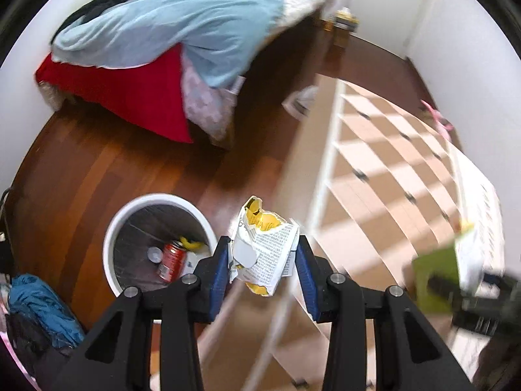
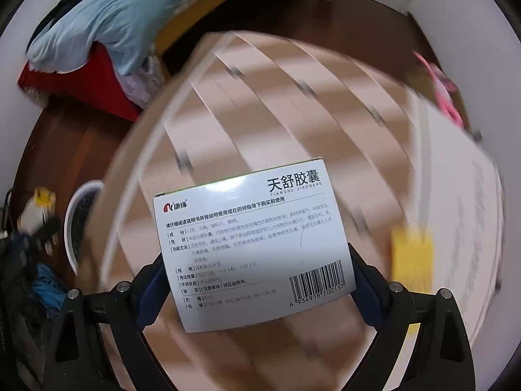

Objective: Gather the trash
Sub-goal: 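Carry the wrapper and medicine box over the trash bin and release them inside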

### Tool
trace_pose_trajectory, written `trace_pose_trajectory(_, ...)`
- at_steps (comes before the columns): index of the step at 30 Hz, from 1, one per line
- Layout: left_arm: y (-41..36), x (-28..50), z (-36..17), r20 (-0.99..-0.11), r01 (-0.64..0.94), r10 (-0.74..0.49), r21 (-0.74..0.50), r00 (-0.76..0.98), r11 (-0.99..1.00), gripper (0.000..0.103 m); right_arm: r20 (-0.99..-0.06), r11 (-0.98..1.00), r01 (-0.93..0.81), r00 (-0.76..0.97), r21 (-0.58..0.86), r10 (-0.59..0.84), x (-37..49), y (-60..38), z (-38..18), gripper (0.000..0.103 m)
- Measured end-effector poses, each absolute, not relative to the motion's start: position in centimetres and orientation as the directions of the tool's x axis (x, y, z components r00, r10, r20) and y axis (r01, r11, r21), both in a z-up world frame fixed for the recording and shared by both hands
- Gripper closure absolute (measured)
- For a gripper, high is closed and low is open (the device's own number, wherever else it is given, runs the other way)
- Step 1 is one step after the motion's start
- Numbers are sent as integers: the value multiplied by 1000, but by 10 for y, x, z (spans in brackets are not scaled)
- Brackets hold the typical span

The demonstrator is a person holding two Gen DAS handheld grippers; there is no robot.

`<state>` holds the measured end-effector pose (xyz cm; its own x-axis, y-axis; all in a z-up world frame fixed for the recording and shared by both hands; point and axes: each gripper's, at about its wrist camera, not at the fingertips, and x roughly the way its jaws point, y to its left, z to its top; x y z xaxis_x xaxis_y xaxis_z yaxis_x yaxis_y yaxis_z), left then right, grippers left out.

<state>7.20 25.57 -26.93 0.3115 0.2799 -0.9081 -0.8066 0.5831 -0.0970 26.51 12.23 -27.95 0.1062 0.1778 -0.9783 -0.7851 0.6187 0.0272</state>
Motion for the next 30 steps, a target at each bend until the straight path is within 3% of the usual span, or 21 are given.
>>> trace_pose_trajectory(5,201,73,-269,-920,-730,193,-131,342,670,67,-988,782,-614,22,106,151,238,6,-293,7)
trace_pose_trajectory(9,169,74,-280,-932,-695,150,-133,331,707,67,-985,822,-547,-38,160,166,225,-27,-299,6)
trace_pose_trajectory(20,153,64,-299,-942,-700,173,-85,289,709,67,-969,786,-612,126,93,212,219,-24,-282,9)
trace_pose_trajectory(30,189,41,-248,-899,-726,243,-111,365,679,67,-943,769,-622,143,150,300,209,4,-243,10)
